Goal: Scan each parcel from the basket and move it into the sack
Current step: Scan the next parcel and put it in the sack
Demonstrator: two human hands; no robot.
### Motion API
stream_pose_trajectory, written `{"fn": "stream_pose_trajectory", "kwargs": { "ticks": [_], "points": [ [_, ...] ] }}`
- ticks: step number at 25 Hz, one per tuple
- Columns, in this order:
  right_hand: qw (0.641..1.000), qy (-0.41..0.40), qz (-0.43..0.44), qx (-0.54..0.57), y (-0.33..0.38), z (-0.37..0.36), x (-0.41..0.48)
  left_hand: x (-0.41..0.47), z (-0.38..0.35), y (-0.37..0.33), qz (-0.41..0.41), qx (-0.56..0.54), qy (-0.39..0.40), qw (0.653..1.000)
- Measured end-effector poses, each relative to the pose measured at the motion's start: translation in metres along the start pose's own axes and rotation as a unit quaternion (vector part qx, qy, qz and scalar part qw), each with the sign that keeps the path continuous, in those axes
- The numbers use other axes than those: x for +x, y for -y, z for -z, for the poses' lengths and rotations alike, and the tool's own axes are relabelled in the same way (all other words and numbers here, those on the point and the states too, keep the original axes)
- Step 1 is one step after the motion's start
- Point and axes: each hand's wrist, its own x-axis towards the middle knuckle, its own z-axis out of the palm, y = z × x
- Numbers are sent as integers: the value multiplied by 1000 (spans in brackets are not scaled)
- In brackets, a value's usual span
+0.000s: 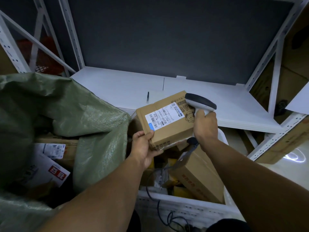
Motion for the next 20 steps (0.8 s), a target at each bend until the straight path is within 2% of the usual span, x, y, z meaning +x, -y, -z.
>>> {"fn": "stream_pose_trajectory", "kwargs": {
  "ticks": [5, 10, 16, 20],
  "points": [
    [999, -30, 17, 0, -3, -14, 12, 15, -6, 8, 10, -36, -7, 999],
    [999, -17, 38, -29, 1, -13, 9, 7, -14, 13, -10, -41, -58, 997],
    [995, -20, 69, -72, 11, 1, -7, -2, -13, 10, -95, -44, -154, 983],
    [994, 2, 91, -61, 22, 9, -17, -5, -11, -2, -183, 30, -166, 969]
  ]
}}
